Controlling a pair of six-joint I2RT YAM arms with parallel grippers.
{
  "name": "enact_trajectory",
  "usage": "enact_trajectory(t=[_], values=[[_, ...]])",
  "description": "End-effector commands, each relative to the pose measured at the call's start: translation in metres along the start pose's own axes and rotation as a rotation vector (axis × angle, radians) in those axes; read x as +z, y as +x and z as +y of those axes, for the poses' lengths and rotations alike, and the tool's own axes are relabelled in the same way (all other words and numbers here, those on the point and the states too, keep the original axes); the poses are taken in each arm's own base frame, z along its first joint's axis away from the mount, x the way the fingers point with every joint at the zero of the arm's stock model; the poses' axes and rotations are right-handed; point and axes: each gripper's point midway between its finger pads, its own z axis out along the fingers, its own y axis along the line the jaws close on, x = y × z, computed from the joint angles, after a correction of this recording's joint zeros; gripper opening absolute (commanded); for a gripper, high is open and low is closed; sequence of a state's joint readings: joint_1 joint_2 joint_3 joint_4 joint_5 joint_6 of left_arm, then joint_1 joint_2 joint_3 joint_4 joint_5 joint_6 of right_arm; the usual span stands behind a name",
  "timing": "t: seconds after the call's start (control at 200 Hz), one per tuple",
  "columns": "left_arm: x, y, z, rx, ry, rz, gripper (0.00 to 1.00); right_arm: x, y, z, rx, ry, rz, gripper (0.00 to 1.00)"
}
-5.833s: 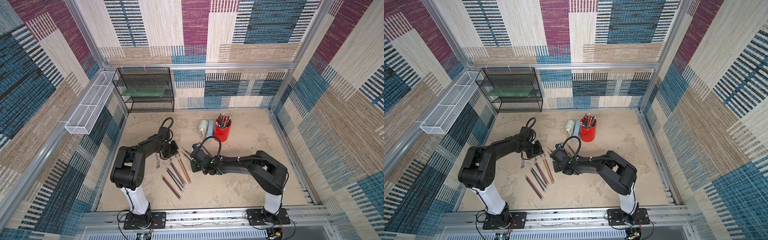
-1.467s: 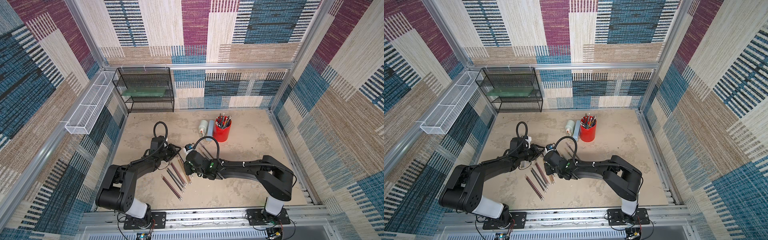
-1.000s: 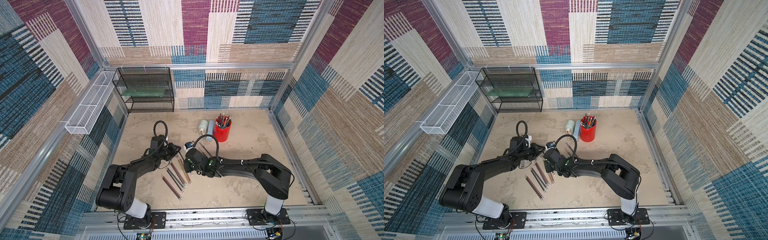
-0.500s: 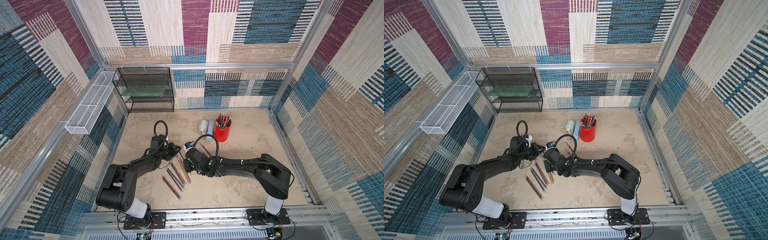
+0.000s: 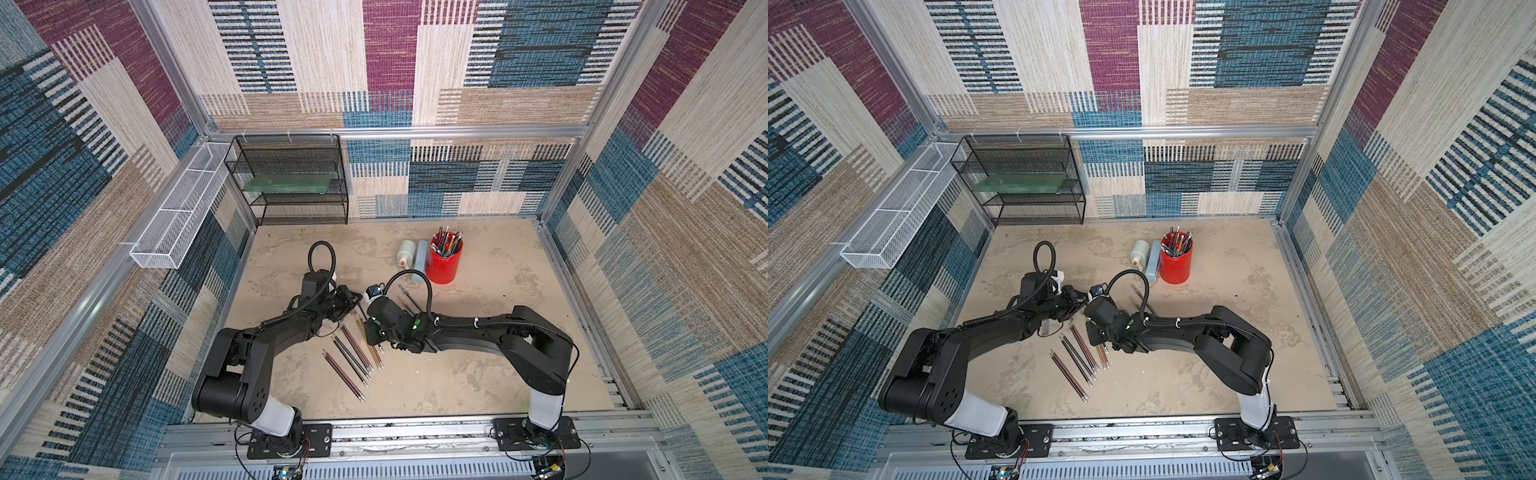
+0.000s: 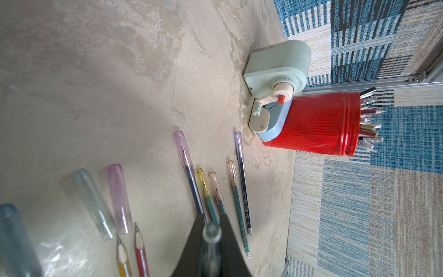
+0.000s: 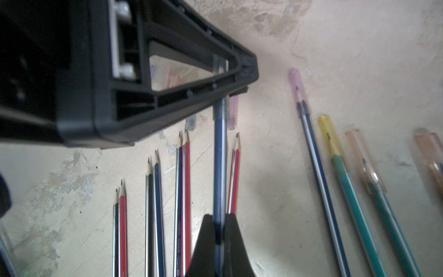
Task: Remove the protective cover of the pencils
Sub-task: Remove the protective sleeve from the pencil.
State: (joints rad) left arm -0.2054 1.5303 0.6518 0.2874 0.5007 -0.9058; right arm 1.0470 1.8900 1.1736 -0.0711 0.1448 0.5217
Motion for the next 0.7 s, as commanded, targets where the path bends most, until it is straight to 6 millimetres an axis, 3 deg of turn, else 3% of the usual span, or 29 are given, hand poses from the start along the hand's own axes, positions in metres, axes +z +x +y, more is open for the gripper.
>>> enact_trajectory(t=[0.0, 0.696], values=[[-0.001, -0.004, -0.002, 0.001, -0.002, -0.016, 0.01, -0.003, 0.000, 0.003, -0.001, -0.013, 0.000, 0.00], [-0.001, -0.008, 0.014, -0.036, -0.043, -0.025, 0.00, -0.003, 0.033, -0.003, 0.014, -0.034, 0.032, 0.00]])
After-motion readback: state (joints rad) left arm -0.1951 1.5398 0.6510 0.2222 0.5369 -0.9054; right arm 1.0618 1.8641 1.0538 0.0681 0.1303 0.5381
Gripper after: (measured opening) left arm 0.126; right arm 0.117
